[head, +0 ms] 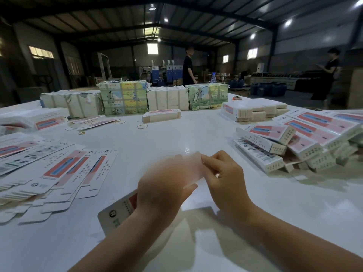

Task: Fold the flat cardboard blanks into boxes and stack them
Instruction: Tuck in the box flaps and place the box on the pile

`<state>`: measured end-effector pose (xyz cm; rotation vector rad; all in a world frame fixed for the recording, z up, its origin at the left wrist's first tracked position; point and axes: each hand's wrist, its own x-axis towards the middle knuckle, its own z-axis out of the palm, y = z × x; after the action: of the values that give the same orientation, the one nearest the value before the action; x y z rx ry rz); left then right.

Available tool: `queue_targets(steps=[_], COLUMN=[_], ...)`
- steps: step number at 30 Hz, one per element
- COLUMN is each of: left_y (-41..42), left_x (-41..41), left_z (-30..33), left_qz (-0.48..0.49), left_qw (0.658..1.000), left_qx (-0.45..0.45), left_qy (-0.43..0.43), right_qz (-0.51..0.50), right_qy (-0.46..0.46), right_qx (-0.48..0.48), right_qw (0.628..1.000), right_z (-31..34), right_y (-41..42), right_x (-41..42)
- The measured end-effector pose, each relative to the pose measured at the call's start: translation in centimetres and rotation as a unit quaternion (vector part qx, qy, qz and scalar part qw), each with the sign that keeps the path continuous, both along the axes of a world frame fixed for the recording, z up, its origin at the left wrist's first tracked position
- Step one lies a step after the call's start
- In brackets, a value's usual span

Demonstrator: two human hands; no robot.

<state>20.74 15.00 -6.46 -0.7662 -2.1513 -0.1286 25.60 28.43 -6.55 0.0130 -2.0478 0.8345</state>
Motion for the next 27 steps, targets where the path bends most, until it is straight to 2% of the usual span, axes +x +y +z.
queue_targets(steps=[5, 10, 18, 20, 22, 24, 27], left_y=[-0.2, 0.0, -0.8, -1.0, -1.2, -1.6, -1.8], left_x=[0.2, 0.4, -0.2, -0.4, -0.6, -1.0, -2.2], left_z=[0.0, -0.1, 0.7, 0.8, 0.8, 0.6, -0.3], left_qz=[-0.007, -0.004, -0.027, -0.059, -0.077, -0.102, -0.142], left_qw=[1.000, 1.000, 0.996, 0.994, 0.993, 0.990, 0.988], left_qx=[-0.010, -0.022, -0.061, -0.060, -0.063, -0.054, -0.042], left_qy=[-0.002, -0.011, -0.062, -0.064, -0.060, -0.077, -0.050], right_qz=[0.035, -0.009, 0.038, 0.083, 0.125, 0.119, 0.099], right_qy=[-0.008, 0.018, -0.048, -0.061, -0.099, -0.124, -0.113], right_qx=[-0.033, 0.073, 0.029, 0.086, 0.211, 0.315, 0.341], right_qw=[0.999, 0.997, 0.998, 0.991, 0.964, 0.933, 0.928], right_z=[0.5, 0.1, 0.1, 0.3, 0.1, -0.2, -0.8], right_y=[0.5, 0.3, 0.8, 1.0, 1.3, 1.3, 1.1], right_x=[0.1, 0.2, -0.3, -0.1, 0.0, -0.3, -0.9])
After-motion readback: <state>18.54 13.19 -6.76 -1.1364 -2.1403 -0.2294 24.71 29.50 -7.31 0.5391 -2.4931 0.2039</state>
